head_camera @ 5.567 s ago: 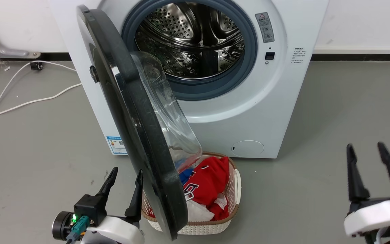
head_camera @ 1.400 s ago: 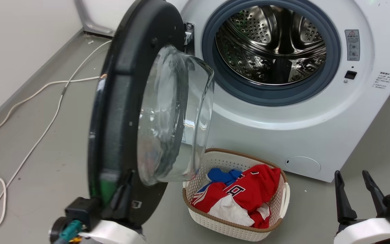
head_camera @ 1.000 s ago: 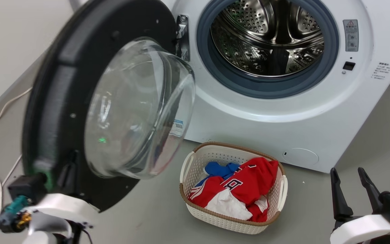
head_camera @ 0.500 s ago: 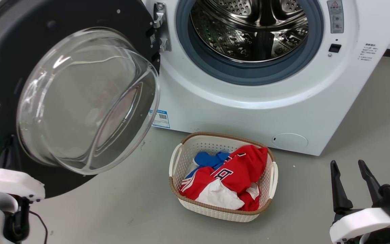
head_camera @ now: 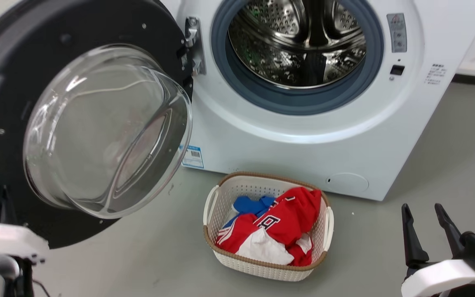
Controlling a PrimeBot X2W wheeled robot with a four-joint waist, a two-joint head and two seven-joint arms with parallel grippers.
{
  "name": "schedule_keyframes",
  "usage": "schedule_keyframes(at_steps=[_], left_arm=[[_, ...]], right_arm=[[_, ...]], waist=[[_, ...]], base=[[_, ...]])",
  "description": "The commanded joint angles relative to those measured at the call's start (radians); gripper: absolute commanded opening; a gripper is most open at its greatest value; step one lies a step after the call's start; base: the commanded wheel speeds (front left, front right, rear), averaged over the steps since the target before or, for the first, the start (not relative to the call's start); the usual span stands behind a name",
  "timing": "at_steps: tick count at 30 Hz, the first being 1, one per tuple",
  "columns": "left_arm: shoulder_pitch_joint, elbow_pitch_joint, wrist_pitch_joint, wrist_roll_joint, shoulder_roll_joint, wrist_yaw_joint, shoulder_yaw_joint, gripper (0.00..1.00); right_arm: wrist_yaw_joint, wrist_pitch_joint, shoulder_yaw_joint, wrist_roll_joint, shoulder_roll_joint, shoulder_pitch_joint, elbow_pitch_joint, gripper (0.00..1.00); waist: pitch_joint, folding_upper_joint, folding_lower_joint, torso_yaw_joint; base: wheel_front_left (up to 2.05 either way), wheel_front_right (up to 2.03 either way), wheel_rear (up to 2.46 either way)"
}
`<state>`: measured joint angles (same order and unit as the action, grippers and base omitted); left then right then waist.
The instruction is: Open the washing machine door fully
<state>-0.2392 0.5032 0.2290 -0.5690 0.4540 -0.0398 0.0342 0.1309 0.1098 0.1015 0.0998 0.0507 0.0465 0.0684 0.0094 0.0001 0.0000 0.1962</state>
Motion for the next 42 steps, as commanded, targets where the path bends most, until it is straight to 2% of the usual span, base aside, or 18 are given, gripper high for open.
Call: schedule_keyframes(at_steps=[1, 4, 8, 13, 17, 22, 25, 27, 28, 36, 42], left_arm=[[0.027, -0.028, 0.006, 0.008, -0.009, -0.011, -0.002, 0.00], [0.072, -0.076, 0.011, 0.022, -0.018, -0.025, -0.013, 0.00], [0.169, -0.187, -0.001, 0.045, -0.046, -0.066, -0.037, 0.00], [0.283, -0.356, -0.037, 0.095, -0.084, -0.111, -0.114, 0.00], [0.294, -0.439, -0.065, 0.134, -0.100, -0.118, -0.176, 0.00], [0.258, -0.481, -0.102, 0.155, -0.112, -0.103, -0.238, 0.00], [0.239, -0.477, -0.108, 0.166, -0.122, -0.095, -0.265, 0.39], [0.231, -0.472, -0.110, 0.173, -0.127, -0.097, -0.274, 0.89], [0.228, -0.469, -0.109, 0.174, -0.127, -0.098, -0.279, 1.00], [0.222, -0.450, -0.092, 0.181, -0.133, -0.111, -0.284, 1.00], [0.217, -0.439, -0.081, 0.177, -0.136, -0.115, -0.287, 1.00]], right_arm=[[0.000, 0.005, 0.000, 0.008, -0.001, 0.007, -0.001, 1.00], [0.000, 0.004, 0.002, 0.009, -0.001, 0.014, -0.001, 1.00], [0.000, 0.002, 0.004, 0.010, -0.001, 0.020, -0.003, 1.00], [0.000, -0.002, -0.001, 0.004, -0.001, 0.025, -0.009, 1.00], [0.000, -0.007, -0.010, 0.001, -0.001, 0.018, -0.014, 1.00], [0.000, -0.014, -0.022, -0.005, -0.001, 0.007, -0.022, 1.00], [0.000, -0.019, -0.030, -0.010, -0.001, -0.001, -0.024, 1.00], [0.000, -0.022, -0.034, -0.014, -0.001, -0.004, -0.025, 1.00], [0.000, -0.022, -0.034, -0.014, -0.001, -0.004, -0.025, 1.00], [0.000, -0.024, -0.039, -0.018, -0.001, -0.004, -0.022, 1.00], [0.000, -0.024, -0.041, -0.017, -0.001, -0.006, -0.017, 1.00]], waist=[[-0.013, -0.0001, 0.0000, -0.001], [-0.022, -0.0001, 0.0000, 0.000], [-0.039, -0.0001, 0.0000, 0.002], [-0.050, -0.0001, 0.0000, 0.000], [-0.047, -0.0001, 0.0000, -0.014], [-0.038, -0.0001, 0.0000, -0.056], [-0.032, -0.0001, 0.0000, -0.096], [-0.030, -0.0001, 0.0000, -0.124], [-0.030, -0.0001, 0.0000, -0.136], [-0.029, -0.0001, 0.0000, -0.225], [-0.029, -0.0001, 0.0000, -0.255]], base=[[0.00, 0.00, 0.00], [0.00, 0.00, 0.00], [0.00, 0.00, 0.00], [0.00, 0.00, 0.00], [0.00, 0.00, 0.00], [0.00, 0.00, 0.00], [0.00, 0.00, 0.00], [0.00, 0.00, 0.00], [0.00, 0.00, 0.00], [0.00, 0.00, 0.00], [0.00, 0.00, 0.00]])
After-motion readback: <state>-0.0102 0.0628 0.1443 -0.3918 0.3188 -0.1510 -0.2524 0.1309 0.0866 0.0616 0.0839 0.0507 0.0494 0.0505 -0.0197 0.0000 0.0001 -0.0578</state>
